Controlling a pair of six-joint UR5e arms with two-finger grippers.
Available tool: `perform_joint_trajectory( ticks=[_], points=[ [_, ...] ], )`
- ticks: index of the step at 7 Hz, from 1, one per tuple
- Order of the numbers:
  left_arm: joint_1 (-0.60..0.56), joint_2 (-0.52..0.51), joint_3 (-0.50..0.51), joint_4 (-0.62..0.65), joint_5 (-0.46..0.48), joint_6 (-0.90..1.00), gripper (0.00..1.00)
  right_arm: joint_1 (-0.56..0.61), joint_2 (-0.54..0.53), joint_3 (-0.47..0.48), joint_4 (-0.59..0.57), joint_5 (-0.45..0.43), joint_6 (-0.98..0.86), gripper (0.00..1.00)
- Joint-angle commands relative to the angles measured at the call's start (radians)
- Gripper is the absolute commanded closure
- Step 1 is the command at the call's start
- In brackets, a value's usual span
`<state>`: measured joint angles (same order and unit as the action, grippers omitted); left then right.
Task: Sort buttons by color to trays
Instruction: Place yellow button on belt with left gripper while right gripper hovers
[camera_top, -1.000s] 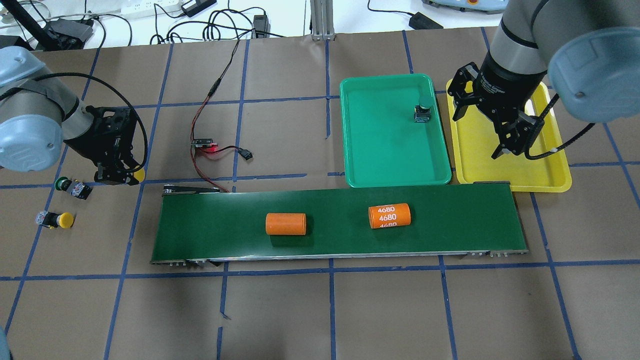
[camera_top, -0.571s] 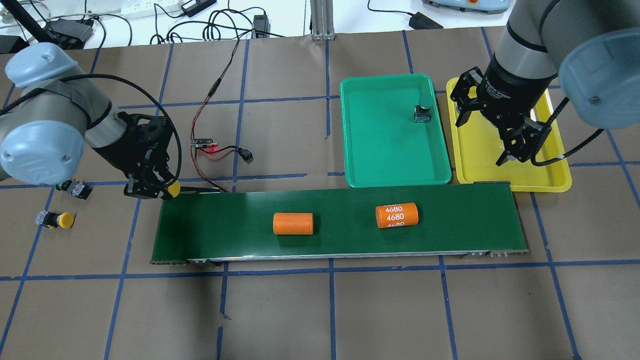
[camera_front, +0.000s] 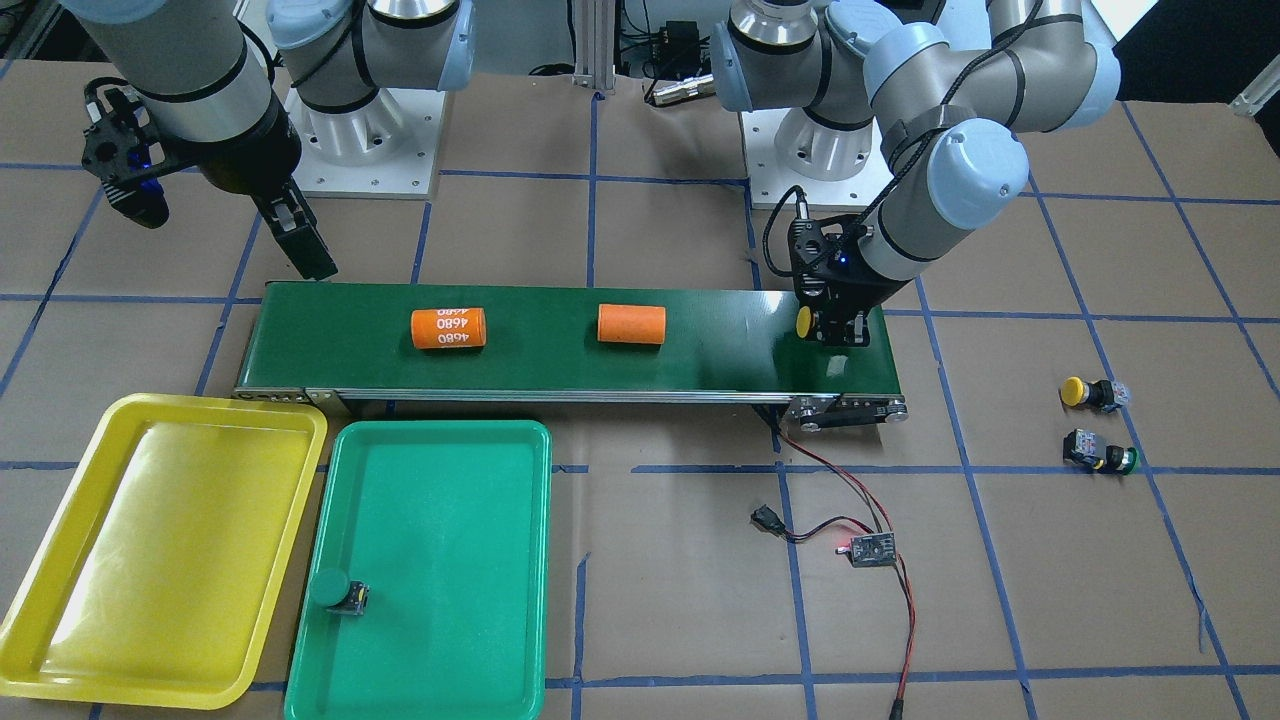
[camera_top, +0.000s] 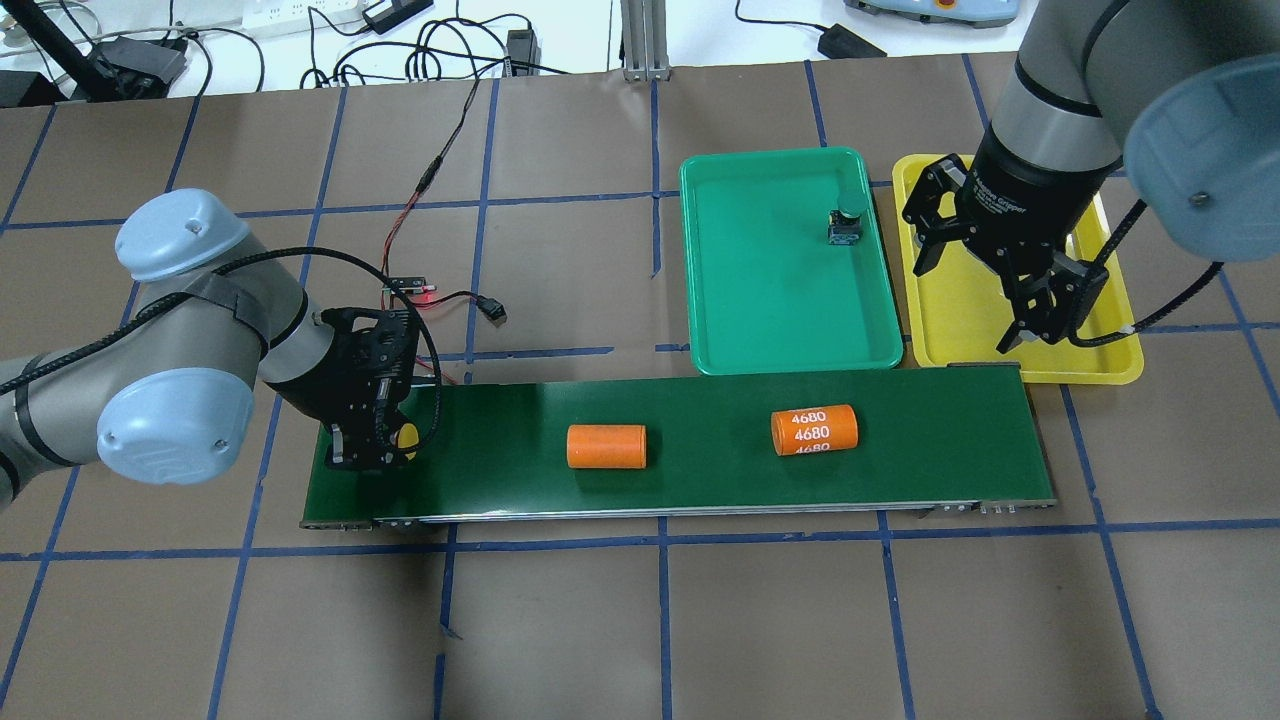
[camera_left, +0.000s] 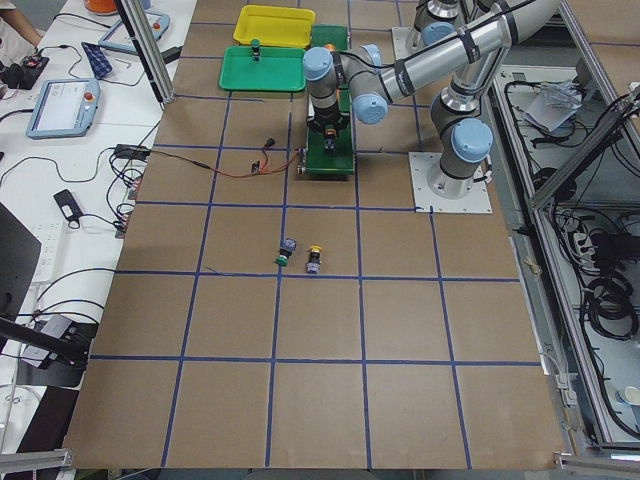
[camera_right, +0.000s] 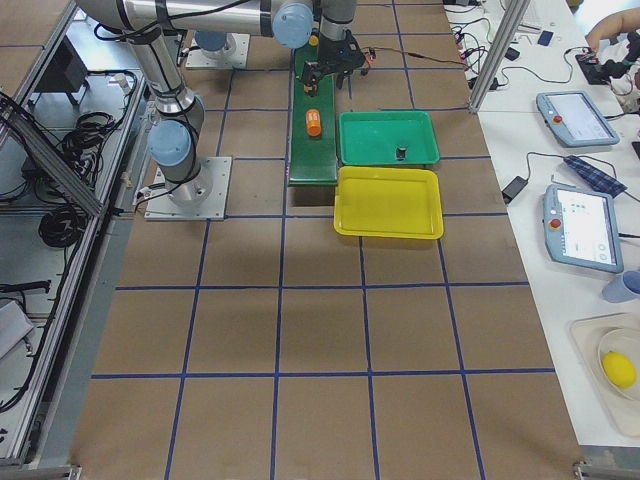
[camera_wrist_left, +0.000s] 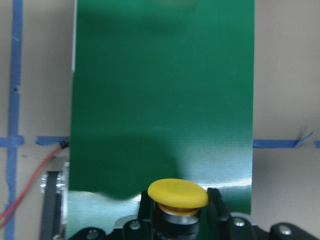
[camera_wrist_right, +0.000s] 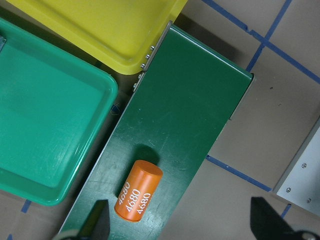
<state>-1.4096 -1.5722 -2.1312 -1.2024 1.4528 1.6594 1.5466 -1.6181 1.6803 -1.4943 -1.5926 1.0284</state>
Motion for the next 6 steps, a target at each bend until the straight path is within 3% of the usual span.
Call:
perform_joint_trajectory(
  ticks=[1,3,5,6],
  points=[
    [0.059,-0.029,0.022,0.045,0.0,-0.012,0.12,0.0,-0.031,0.015,0.013,0.0,0.001,0.0],
    [0.18,-0.063,0.089,0.052,0.003,0.029,0.08,0.001,-0.034,0.041,0.0,-0.006,0.002,0.0],
    [0.25,-0.17,0.213,0.055,0.012,0.051,0.08,0.003,-0.036,0.041,-0.004,-0.007,0.002,0.0],
    [0.28,-0.234,0.282,0.06,0.012,0.166,0.08,0.003,-0.036,0.041,-0.004,-0.006,0.002,0.0]
  ],
)
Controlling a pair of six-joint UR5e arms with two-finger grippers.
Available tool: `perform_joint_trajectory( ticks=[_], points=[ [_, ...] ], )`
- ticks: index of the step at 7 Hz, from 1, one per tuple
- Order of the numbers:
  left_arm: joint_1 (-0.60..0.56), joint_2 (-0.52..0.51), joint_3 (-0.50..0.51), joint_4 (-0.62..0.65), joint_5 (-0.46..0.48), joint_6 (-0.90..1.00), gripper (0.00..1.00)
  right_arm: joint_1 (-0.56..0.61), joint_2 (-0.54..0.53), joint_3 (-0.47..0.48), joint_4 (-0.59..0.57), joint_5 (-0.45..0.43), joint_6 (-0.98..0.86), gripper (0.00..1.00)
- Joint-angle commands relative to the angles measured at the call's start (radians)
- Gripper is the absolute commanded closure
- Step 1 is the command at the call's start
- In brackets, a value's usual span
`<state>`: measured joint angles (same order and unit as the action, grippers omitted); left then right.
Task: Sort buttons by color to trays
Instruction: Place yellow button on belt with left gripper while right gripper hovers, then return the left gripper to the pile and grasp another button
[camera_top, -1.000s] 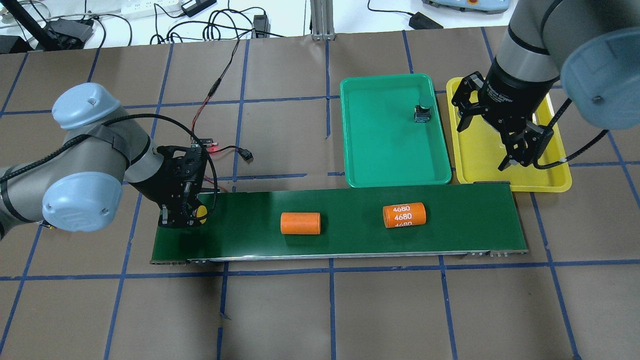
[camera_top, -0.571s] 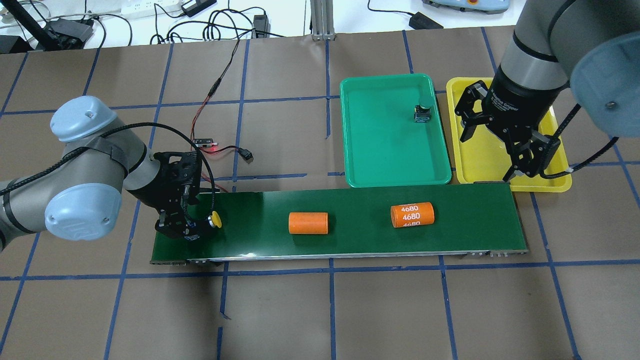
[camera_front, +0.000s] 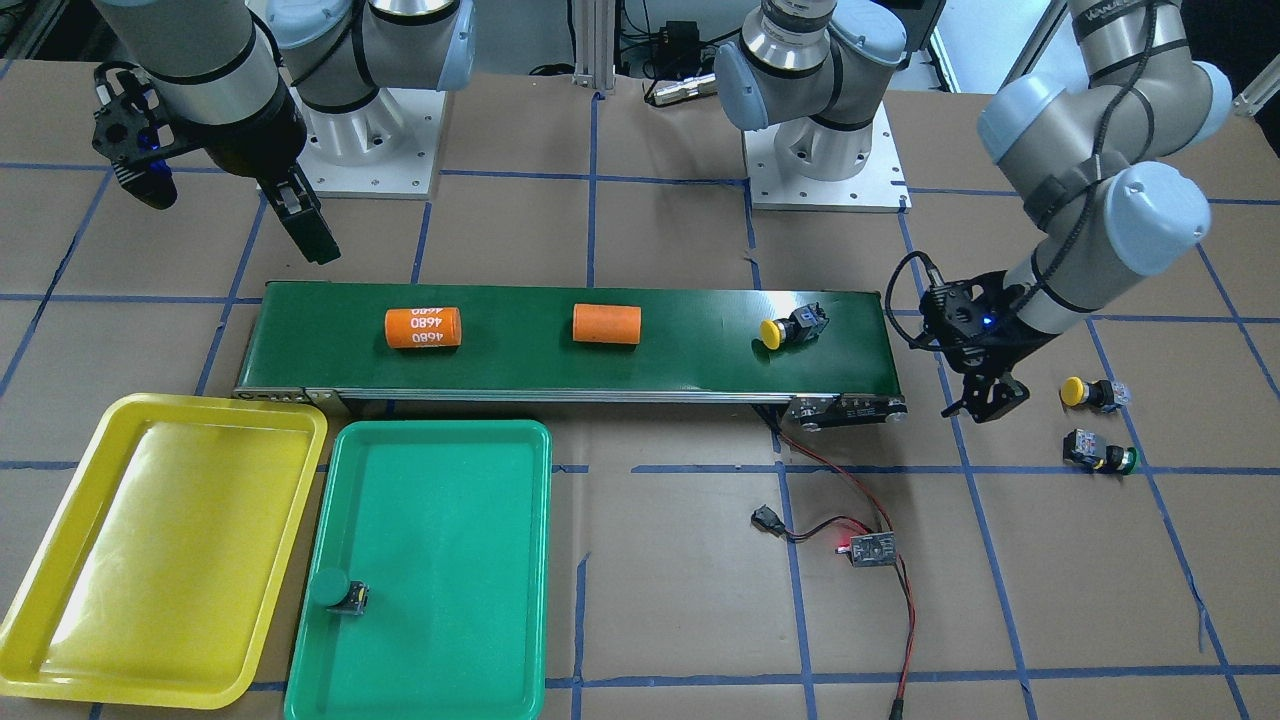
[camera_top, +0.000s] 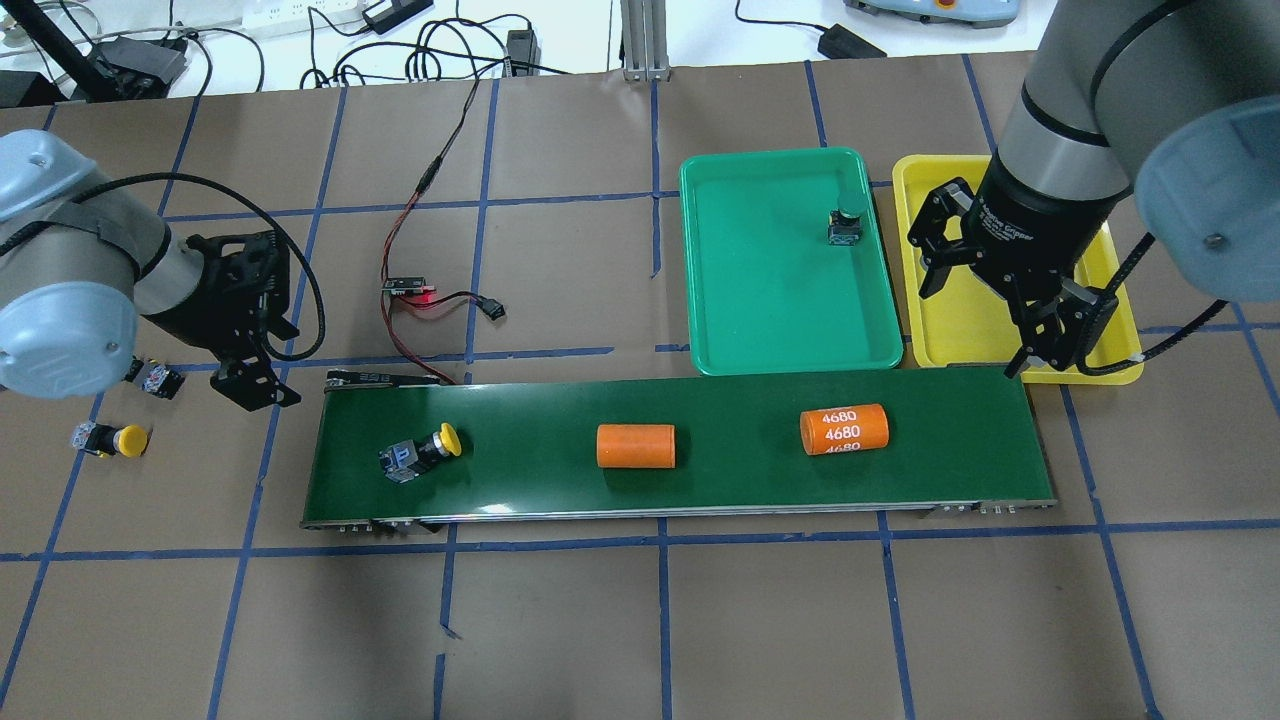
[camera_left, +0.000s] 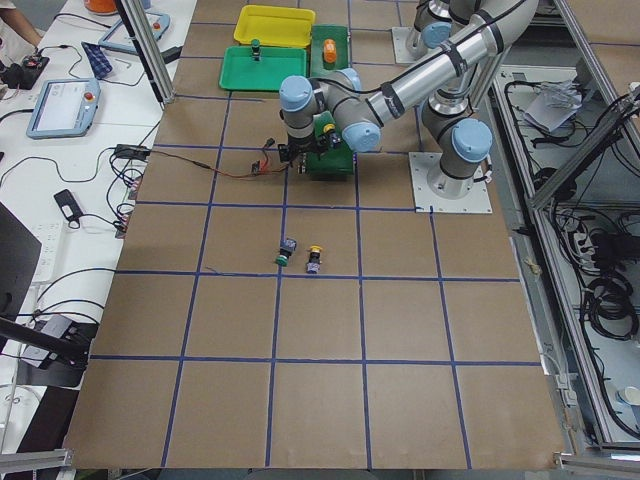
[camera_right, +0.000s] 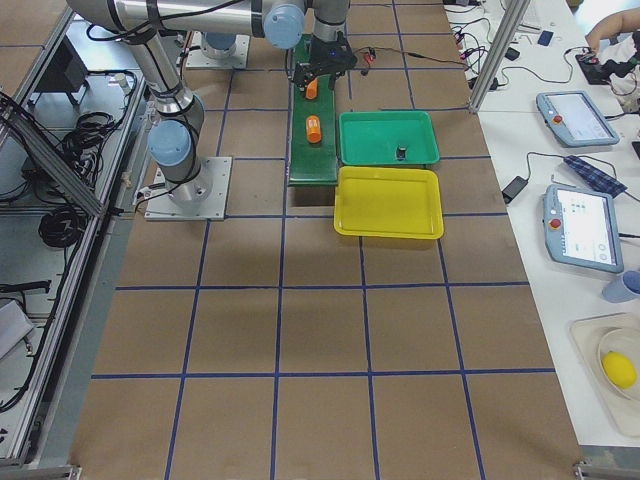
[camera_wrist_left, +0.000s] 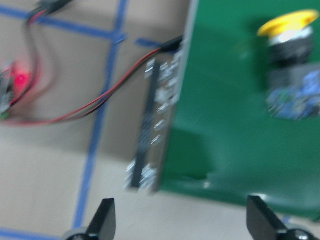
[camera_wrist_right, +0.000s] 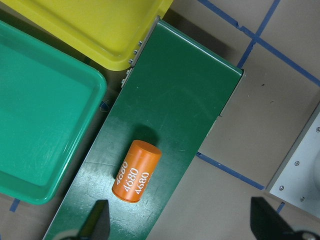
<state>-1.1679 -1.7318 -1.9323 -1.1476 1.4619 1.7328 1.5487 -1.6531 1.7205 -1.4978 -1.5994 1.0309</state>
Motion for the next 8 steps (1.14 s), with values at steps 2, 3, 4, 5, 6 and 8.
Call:
perform_joint_trajectory(
  ticks=[2,3,4,5,6,8],
  points=[
    [0.097,-0.191,0.124,0.123,0.018,0.351,0.08,-0.002,-0.002,-0.001,-0.007,-0.002,-0.002,0.0],
    [0.124,-0.233,0.125,0.182,0.079,0.437,0.08,-0.007,-0.004,0.002,0.007,0.01,0.017,0.0],
    [0.17,-0.258,0.131,0.181,0.086,0.471,0.08,-0.003,-0.004,0.004,-0.004,0.001,0.018,0.0],
    [0.222,-0.264,0.13,0.174,0.084,0.503,0.09,-0.002,-0.004,0.004,-0.005,0.001,0.018,0.0],
    [0.244,-0.264,0.113,0.164,0.086,0.508,0.09,-0.002,-0.004,0.004,-0.005,0.009,0.018,0.0],
    [0.252,-0.275,0.121,0.167,0.09,0.505,0.09,-0.002,-0.004,0.007,-0.001,0.013,0.018,0.0]
  ],
)
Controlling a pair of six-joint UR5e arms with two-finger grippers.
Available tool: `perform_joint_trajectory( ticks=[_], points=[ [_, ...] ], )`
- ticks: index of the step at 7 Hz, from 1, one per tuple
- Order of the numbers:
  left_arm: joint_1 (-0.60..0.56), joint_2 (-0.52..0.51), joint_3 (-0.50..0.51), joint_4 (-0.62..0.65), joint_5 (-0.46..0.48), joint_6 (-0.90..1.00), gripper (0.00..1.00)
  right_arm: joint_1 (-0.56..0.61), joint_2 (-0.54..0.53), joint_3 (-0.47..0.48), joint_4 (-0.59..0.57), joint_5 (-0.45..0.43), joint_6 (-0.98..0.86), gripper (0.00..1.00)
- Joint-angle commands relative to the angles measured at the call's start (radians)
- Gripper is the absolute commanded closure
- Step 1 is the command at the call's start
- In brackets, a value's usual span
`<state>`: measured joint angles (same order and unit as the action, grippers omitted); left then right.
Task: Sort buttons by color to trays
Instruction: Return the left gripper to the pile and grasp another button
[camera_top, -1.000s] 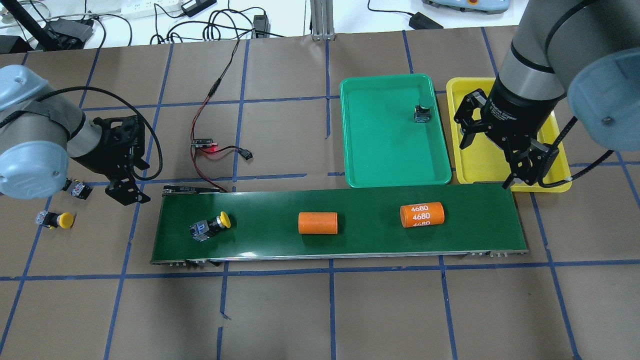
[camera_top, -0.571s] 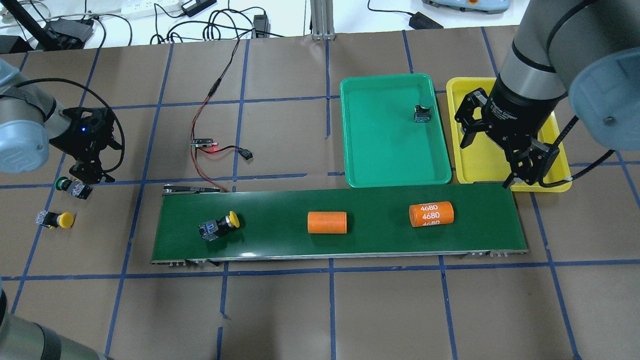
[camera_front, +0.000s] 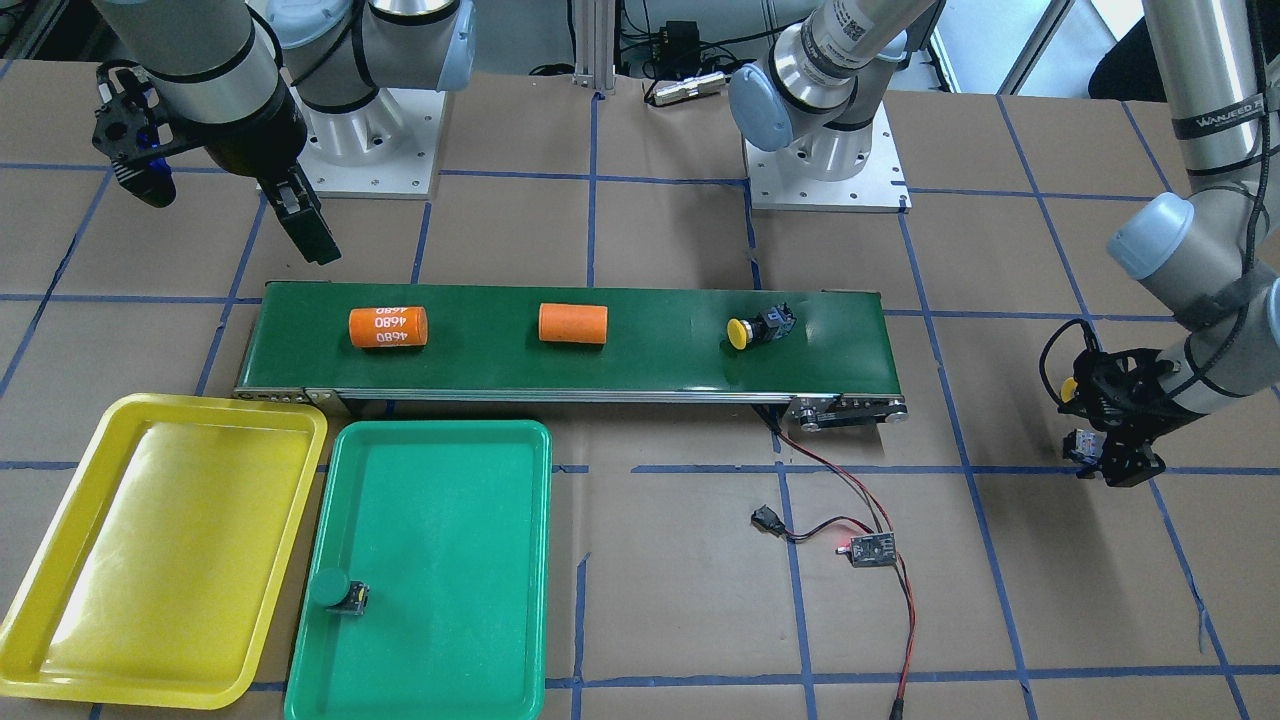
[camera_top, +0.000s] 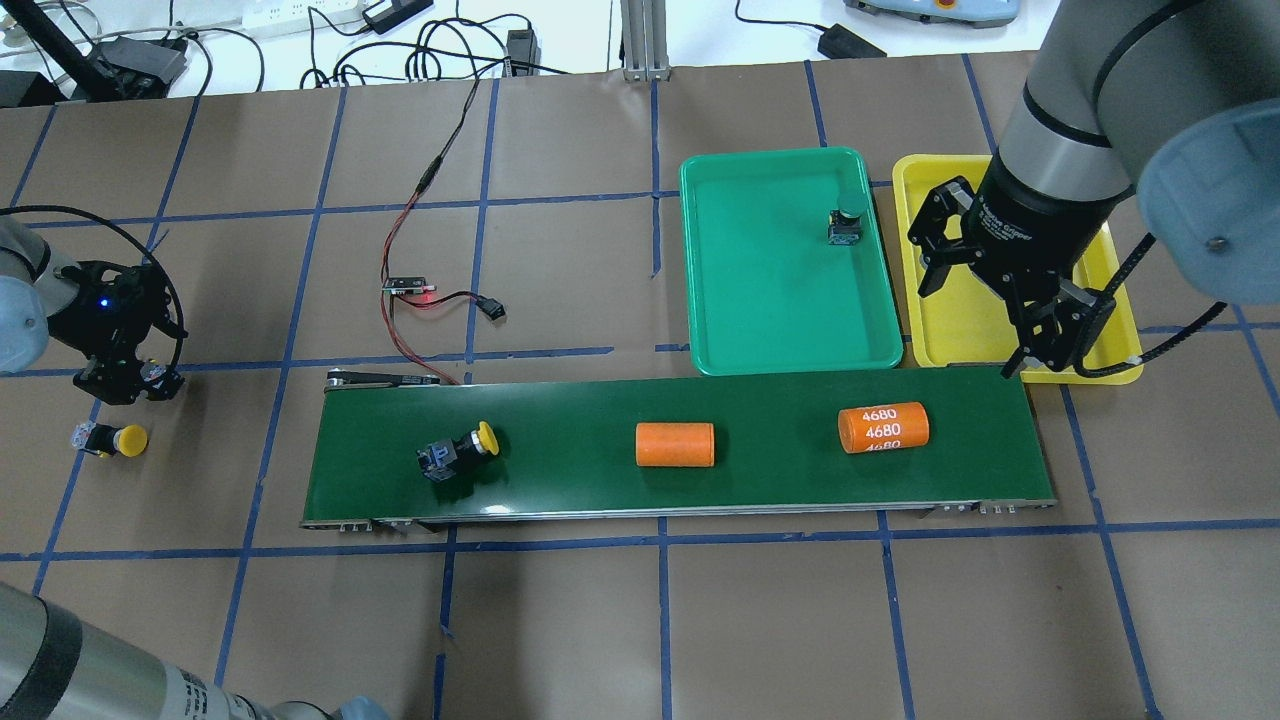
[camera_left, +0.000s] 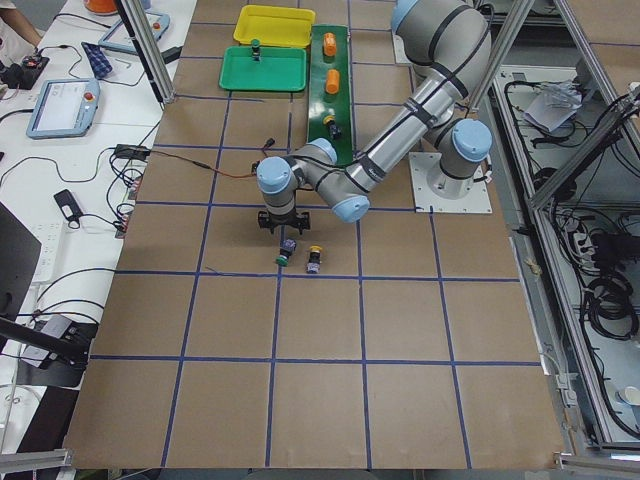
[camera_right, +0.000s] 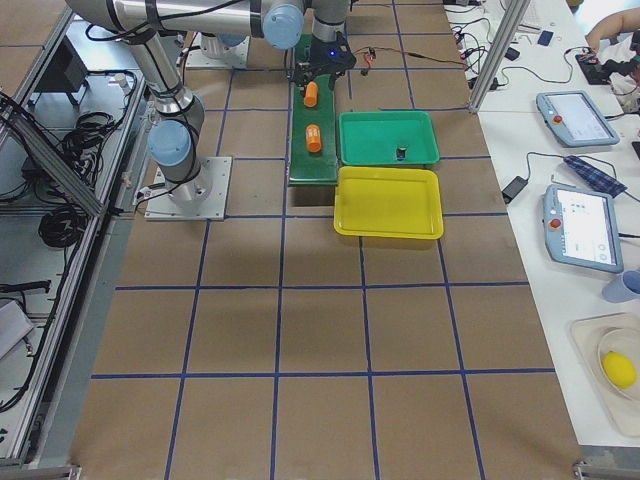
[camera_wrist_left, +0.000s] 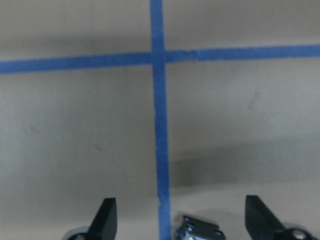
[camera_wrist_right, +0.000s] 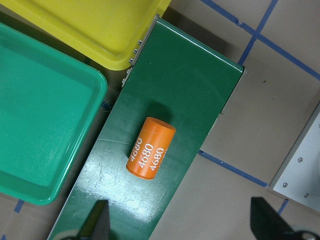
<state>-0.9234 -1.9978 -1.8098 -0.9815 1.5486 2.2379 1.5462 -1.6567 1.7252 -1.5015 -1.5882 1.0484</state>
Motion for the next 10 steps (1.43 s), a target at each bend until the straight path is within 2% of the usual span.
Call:
perform_joint_trajectory(
  ticks=[1,4,5,6,8,10],
  points=[
    [0.018,-0.01,-0.009,0.007,0.046,0.0,0.09,0.0,0.0,0.002,0.006,0.004,0.001,0.0],
    [0.041,-0.042,0.006,0.014,0.044,0.002,0.11,0.0,0.001,0.011,0.006,0.005,0.001,0.0],
    [0.041,-0.053,0.006,0.015,0.035,0.006,0.28,0.0,0.0,0.025,0.0,0.005,0.001,0.0],
    [0.04,-0.055,0.006,0.017,0.033,0.029,0.61,0.0,-0.003,0.025,-0.002,0.011,0.001,0.0],
    [0.028,-0.044,0.006,0.017,0.031,0.046,0.94,0.002,-0.005,0.025,-0.002,0.011,-0.001,0.0],
    [0.0,-0.015,0.004,-0.002,0.03,0.043,0.96,0.002,-0.006,0.027,0.003,0.01,0.001,0.0]
  ],
)
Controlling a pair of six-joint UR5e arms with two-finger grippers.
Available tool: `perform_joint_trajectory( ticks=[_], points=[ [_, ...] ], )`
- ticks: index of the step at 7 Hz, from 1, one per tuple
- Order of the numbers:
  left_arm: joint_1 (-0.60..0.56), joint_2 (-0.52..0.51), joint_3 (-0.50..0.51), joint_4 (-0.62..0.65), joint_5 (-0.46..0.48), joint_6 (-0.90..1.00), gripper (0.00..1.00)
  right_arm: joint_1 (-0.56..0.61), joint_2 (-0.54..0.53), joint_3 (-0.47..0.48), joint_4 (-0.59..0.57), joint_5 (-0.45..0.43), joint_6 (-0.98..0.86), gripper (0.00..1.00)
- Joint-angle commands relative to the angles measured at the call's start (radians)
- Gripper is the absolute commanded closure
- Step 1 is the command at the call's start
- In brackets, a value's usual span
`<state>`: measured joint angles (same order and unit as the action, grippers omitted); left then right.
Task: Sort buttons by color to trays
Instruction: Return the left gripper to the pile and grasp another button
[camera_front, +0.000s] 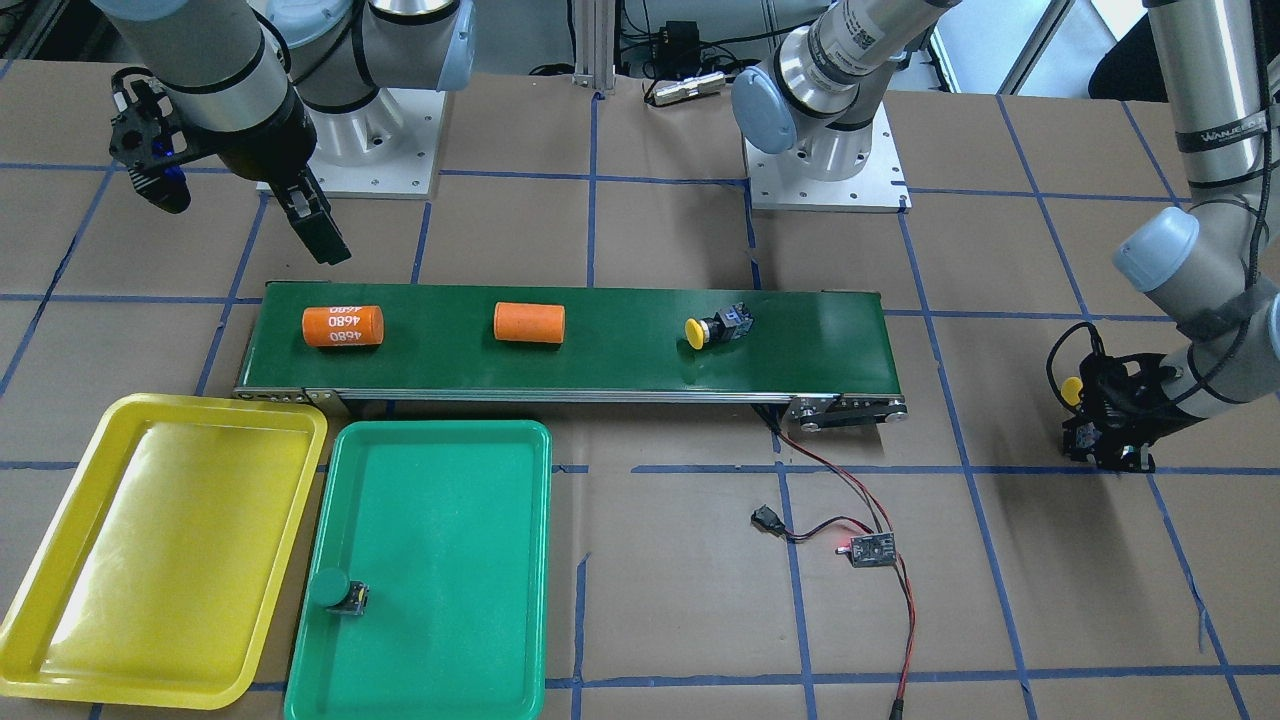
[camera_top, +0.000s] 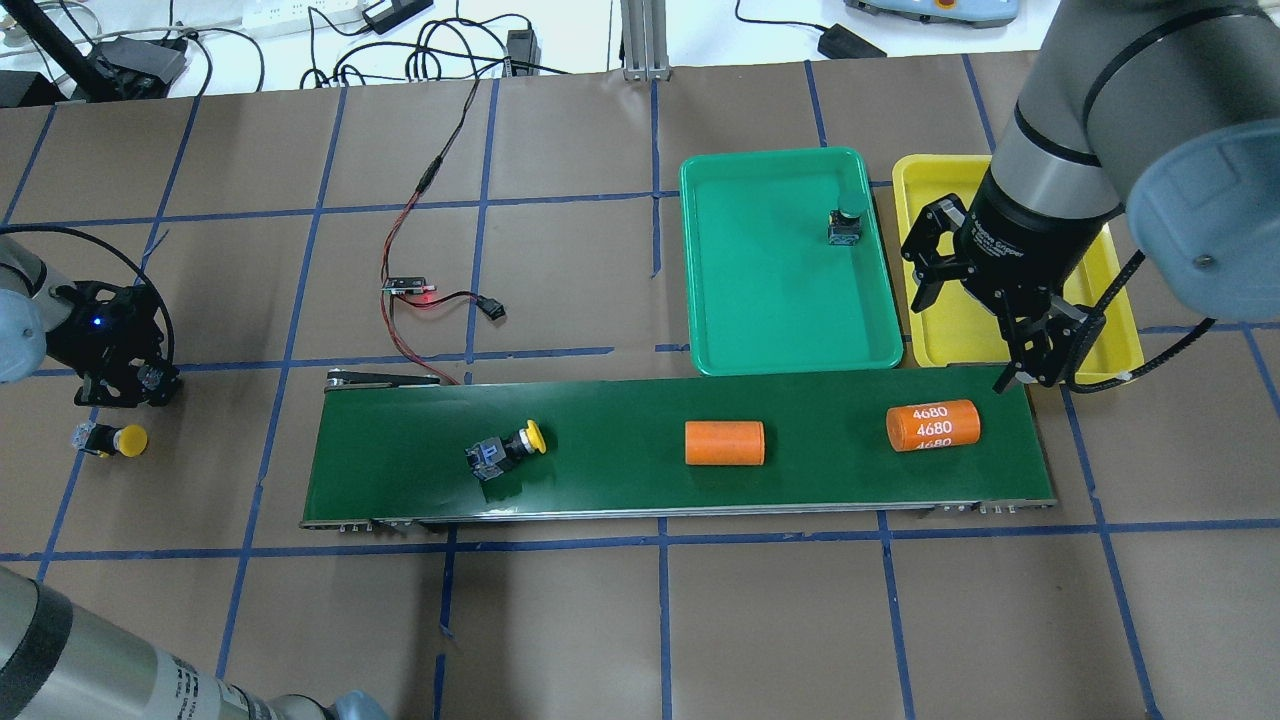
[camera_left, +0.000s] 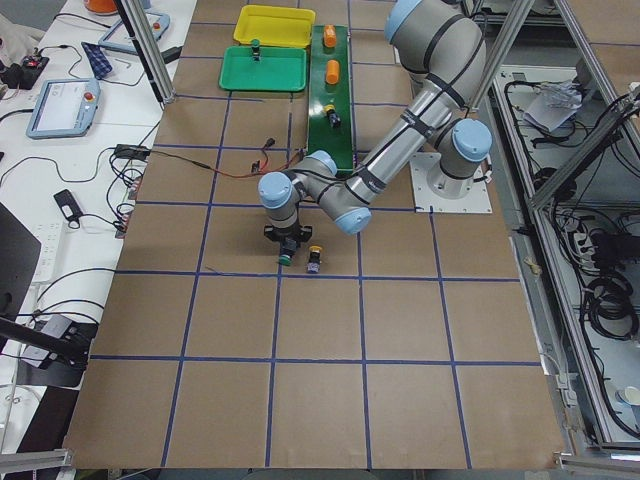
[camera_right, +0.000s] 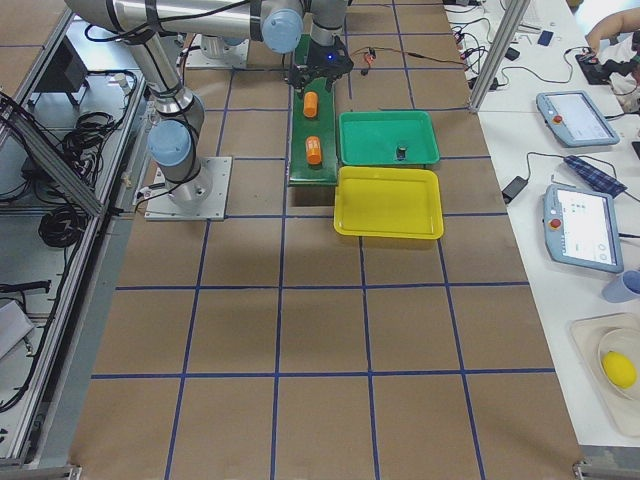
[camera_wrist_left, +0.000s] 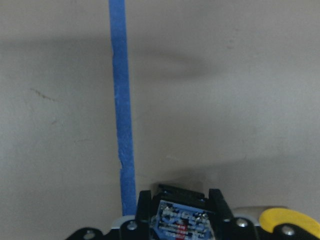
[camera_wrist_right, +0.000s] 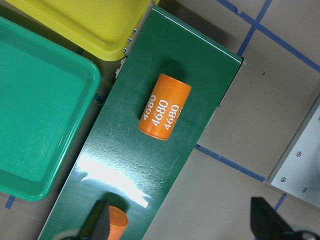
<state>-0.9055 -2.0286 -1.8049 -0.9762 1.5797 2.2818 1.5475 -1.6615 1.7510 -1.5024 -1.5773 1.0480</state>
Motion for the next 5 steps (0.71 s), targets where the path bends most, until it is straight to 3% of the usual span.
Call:
perform_joint_trajectory(
  ticks=[1,2,5],
  points=[
    [-0.057,0.046,-0.001,-0.031,-0.001,-0.016,0.96,0.0,0.0,0.002,0.008,-0.001,0.0,0.0],
    [-0.108,0.103,0.001,-0.124,0.0,-0.042,0.96,0.0,0.002,0.002,0.008,-0.001,0.0,0.0],
    [-0.316,0.299,-0.118,-0.229,-0.01,-0.28,0.96,0.0,0.002,0.002,0.001,-0.003,-0.003,0.0]
  ],
)
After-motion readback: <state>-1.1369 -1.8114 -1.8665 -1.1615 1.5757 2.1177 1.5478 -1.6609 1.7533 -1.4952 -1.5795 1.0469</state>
